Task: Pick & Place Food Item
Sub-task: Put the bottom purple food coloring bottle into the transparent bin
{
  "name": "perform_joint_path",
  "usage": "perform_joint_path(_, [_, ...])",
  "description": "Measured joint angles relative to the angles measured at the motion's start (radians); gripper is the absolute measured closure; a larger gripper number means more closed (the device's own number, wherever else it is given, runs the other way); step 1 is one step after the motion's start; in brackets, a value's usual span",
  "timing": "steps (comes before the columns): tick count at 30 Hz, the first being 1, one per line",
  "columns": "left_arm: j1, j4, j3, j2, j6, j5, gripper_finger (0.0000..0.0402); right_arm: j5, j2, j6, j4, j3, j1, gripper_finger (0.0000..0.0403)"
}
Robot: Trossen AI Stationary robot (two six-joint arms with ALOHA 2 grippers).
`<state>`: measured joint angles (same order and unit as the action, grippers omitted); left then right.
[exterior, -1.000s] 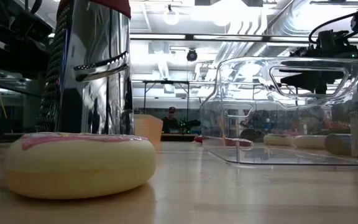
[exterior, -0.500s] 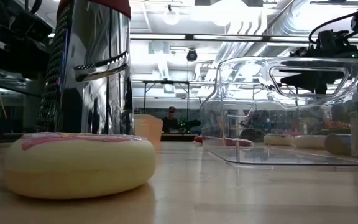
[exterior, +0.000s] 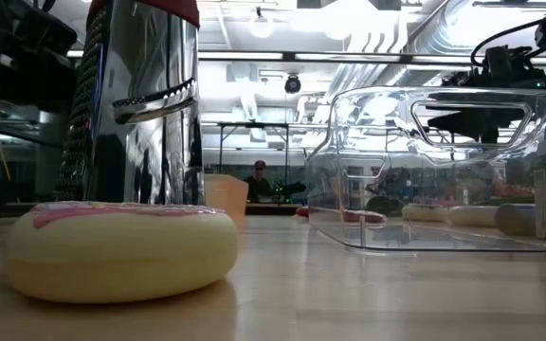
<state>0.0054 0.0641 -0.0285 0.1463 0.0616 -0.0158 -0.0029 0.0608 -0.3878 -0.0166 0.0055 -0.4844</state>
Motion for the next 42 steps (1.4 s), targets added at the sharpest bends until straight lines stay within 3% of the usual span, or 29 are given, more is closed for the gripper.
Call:
perform_joint_path(13, [0.000, -0.010, -0.103, 0.000, 0.013, -0.058, 0.0214, 0.000, 0.000, 0.000, 0.000, 0.000, 0.000, 0.0192])
perform_joint_path(29, [-0.001, -0.358, -0.361, 0.000, -0.061, -0.095, 0.0214, 0.000, 0.000, 0.000, -0.001, 0.000, 0.000, 0.0192])
perform_joint_path(42, [-0.001, -0.644, -0.538, 0.022, -0.261, -0.053, 0.0214, 0.000, 0.000, 0.000, -0.001, 0.000, 0.000, 0.0192])
